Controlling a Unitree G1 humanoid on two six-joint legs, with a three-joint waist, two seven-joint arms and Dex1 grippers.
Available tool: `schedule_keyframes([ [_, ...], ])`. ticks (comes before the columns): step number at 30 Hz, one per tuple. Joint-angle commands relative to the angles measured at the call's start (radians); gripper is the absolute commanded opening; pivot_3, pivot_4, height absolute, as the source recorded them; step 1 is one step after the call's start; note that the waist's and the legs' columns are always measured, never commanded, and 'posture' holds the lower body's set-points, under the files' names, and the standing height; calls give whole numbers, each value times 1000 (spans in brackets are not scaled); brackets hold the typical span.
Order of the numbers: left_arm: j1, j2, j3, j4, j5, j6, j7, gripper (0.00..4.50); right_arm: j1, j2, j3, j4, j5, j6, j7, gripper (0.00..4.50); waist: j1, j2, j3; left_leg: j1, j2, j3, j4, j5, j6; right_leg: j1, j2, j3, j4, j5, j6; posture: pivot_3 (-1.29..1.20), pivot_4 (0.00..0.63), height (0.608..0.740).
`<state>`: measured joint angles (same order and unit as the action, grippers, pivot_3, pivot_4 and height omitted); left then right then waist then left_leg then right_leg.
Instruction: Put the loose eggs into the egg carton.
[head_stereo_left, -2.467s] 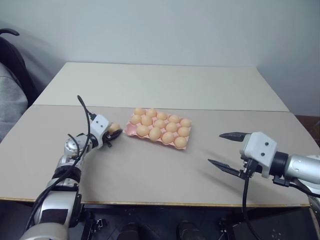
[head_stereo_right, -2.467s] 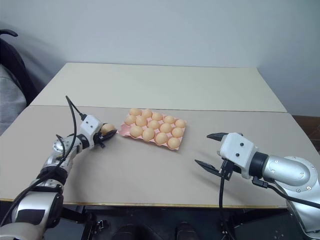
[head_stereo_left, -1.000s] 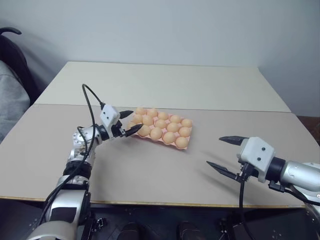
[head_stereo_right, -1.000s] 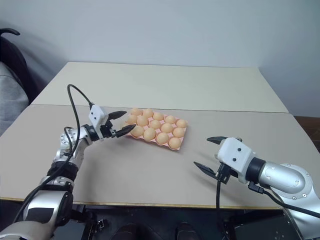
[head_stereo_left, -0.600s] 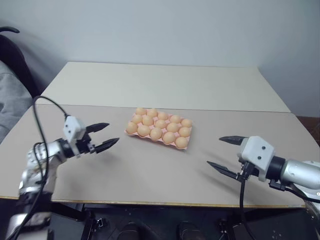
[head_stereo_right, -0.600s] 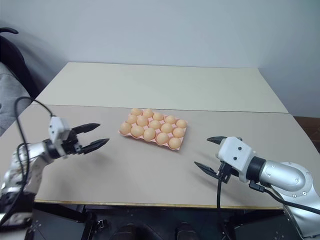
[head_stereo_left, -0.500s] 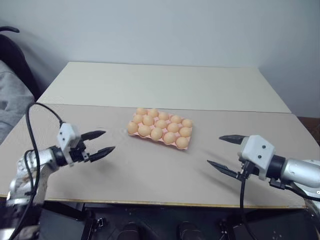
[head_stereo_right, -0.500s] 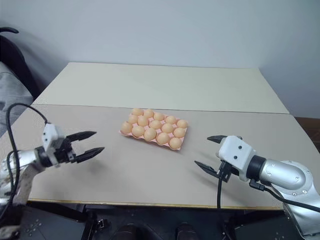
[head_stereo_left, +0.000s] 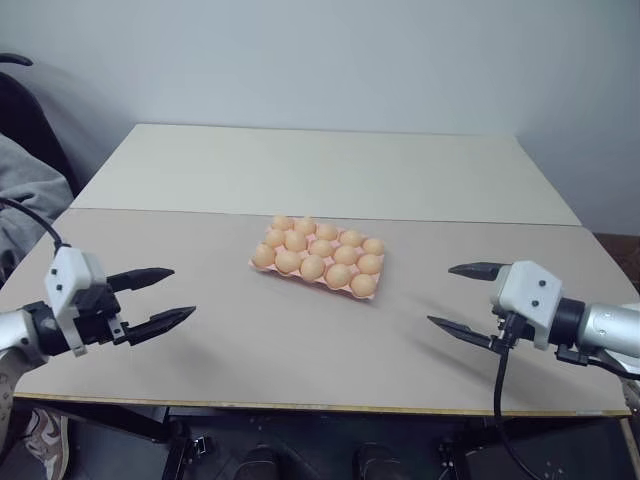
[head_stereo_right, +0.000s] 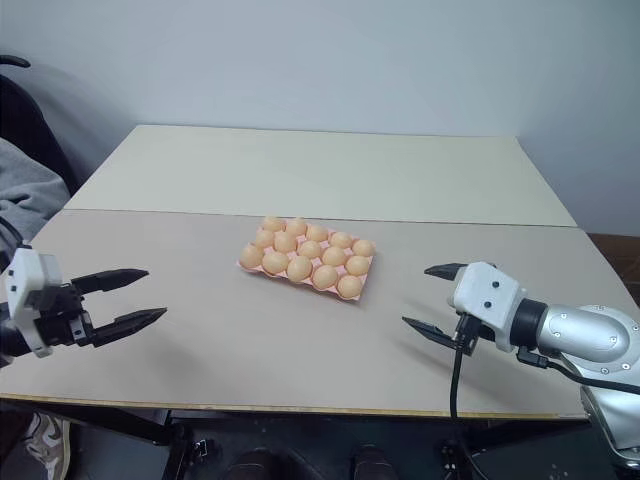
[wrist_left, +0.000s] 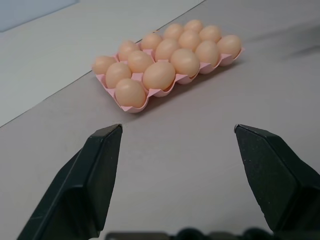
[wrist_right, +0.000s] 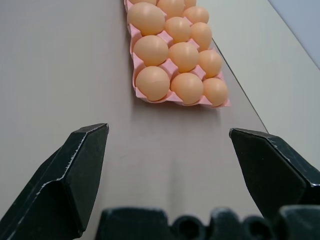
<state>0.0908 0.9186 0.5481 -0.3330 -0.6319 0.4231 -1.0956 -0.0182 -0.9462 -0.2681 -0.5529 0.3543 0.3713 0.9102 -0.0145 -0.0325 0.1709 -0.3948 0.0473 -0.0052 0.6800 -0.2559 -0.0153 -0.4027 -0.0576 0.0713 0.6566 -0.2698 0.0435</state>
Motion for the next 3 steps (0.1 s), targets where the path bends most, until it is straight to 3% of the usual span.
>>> schedule_keyframes([
  [1, 7, 0, 39, -63, -25, 17, 34, 3882, -11, -24, -26, 18, -9, -49, 31, 4500, 0, 0, 0, 0, 0, 0, 0, 0, 0, 0, 0, 0, 0, 0, 0, 0, 150, 740],
  [3, 11, -1, 43, -74, -33, 39, 48, 3882, -26, -29, -23, 38, -10, -57, 39, 4500, 0, 0, 0, 0, 0, 0, 0, 0, 0, 0, 0, 0, 0, 0, 0, 0, 150, 740],
])
